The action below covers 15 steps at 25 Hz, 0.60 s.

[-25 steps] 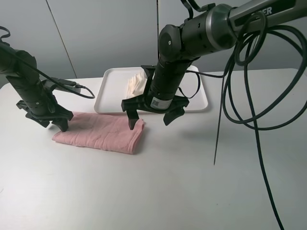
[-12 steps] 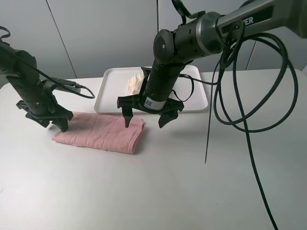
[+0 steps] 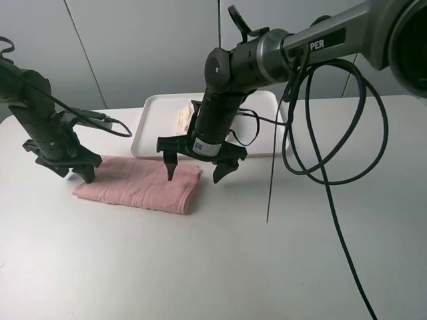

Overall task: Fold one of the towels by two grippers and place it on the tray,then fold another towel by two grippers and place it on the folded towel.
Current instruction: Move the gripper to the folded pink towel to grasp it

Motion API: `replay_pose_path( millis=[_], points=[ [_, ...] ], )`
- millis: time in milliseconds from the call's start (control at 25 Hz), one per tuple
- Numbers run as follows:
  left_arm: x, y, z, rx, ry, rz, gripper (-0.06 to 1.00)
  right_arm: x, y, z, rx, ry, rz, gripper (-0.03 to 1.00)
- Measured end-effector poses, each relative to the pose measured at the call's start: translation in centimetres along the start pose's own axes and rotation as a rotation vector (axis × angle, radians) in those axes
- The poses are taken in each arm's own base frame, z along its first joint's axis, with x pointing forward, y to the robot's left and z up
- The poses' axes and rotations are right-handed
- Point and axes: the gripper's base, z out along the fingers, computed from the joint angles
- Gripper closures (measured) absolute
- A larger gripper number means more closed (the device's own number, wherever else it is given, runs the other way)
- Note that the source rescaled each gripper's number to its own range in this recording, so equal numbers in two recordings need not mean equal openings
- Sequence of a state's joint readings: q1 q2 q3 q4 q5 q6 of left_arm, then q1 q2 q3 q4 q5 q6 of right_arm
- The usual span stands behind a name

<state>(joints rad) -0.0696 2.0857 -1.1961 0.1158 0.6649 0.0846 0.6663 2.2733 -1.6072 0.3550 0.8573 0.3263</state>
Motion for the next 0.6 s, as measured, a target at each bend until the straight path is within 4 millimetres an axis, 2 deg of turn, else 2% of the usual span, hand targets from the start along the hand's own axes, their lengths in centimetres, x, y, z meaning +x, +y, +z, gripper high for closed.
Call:
replay_pose_path(
  millis=[120, 360, 600],
  points=[
    [0.0, 0.0, 0.0, 0.000, 0.000, 0.000, 0.15, -0.1, 0.2, 0.1, -0.004, -0.001, -0.002, 0.07],
    [0.0, 0.0, 0.0, 0.000, 0.000, 0.002, 0.15, 0.3, 2.0, 0.1, -0.024, -0.028, -0.041, 0.10],
    [0.0, 0.0, 0.0, 0.000, 0.004, 0.005, 0.15, 0.0, 2.1, 1.0, -0.003, -0.001, -0.047, 0.10]
  ],
)
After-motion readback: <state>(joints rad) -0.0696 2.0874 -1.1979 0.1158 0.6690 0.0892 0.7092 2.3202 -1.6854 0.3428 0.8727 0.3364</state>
